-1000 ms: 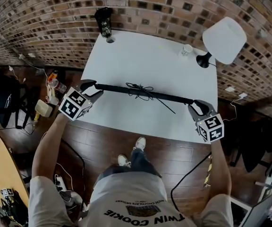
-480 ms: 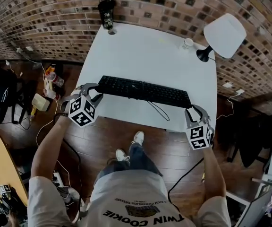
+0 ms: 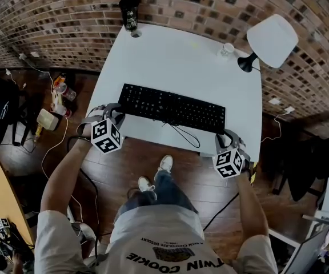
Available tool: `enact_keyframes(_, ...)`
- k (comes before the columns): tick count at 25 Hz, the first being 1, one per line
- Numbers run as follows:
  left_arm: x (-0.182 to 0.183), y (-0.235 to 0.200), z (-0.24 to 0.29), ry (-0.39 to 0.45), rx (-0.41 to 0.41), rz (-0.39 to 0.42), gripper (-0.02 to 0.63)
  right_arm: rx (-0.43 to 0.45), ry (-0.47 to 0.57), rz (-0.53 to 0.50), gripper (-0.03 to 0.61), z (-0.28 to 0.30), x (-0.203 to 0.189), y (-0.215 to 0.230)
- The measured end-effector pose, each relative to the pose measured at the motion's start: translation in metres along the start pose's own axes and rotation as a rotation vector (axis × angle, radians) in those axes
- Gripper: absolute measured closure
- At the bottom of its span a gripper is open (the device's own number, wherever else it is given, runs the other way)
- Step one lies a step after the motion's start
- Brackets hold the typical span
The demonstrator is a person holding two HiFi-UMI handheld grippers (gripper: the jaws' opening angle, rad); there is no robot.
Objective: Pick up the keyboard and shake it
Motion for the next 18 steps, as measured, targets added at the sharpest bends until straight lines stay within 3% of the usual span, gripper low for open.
enact_keyframes(4,0.001,0.000,-0.001,-0.026,-0.024,-0.025,0.492,0.029,-0.016,-0.002,0.469,-0.001,0.001,0.001)
enact_keyframes(10,0.003,0.000,-0.023,0.003,-0.020,-0.221,0.492,0.076,-0.040,0.072,0.469,-0.014,0.004,0.003)
enact_keyframes(13,0.010,0.009,-0.039,0.044,-0.005,-0.323,0.577,0.100,0.000,0.157,0.469,-0.026,0.014,-0.002)
enact_keyframes(18,0.037,0.037,-0.058,0.116,0.015,-0.420,0.597,0.172,0.098,0.224,0.469,-0.042,0.050,-0.015)
Point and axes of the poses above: the fingertips, and each gripper's own axes: z forward along the fingers, y to its right, x out of its top, the point moved 5 cm from there along -z, backward along the fingers
